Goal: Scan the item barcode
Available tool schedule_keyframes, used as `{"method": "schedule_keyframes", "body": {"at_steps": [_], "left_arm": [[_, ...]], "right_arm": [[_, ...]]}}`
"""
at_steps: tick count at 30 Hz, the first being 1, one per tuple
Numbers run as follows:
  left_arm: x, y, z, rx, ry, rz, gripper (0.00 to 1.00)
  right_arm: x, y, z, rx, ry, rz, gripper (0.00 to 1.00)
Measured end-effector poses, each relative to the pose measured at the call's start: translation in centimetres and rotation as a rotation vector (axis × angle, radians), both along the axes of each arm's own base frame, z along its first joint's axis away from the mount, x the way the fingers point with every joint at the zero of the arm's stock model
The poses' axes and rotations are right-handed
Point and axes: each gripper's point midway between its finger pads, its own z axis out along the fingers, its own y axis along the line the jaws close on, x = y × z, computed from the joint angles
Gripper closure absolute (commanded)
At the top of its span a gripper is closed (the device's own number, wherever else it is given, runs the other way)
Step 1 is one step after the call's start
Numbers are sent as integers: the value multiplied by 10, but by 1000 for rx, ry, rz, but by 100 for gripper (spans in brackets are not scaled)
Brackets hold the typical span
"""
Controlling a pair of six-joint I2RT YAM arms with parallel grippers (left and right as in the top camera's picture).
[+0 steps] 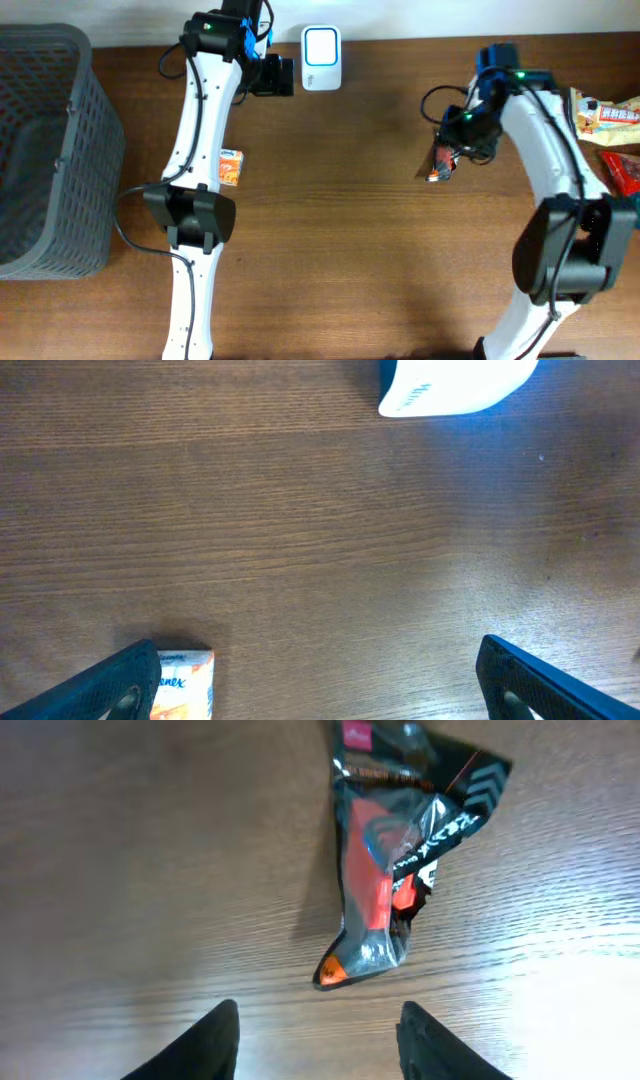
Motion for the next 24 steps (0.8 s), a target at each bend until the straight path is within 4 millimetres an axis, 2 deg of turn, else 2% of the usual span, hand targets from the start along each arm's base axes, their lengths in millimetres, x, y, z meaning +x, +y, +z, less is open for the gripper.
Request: {"method": "schedule_keyframes", "body": {"at_steps": [4,9,13,18,21,23,24], "left_arm": [[0,0,0,0,0,0,1],[0,0,0,0,0,0,1],[0,0,0,0,0,0,1],[0,0,0,0,0,0,1],[0,0,0,0,0,0,1],[0,0,0,0,0,0,1],[0,0,0,0,0,0,1]], "right_arm": [[0,0,-18,-51,41,-12,56],[19,-8,-49,-97,29,-23,57],[22,-14,-55,-128,27,-29,65],[19,-17,-72,-145,68,-31,66],[18,-17,-75,-149,67,-32,76],[17,-17,-76,-149,74,-35,95],[17,-17,-76,-148,72,-31,96]]}}
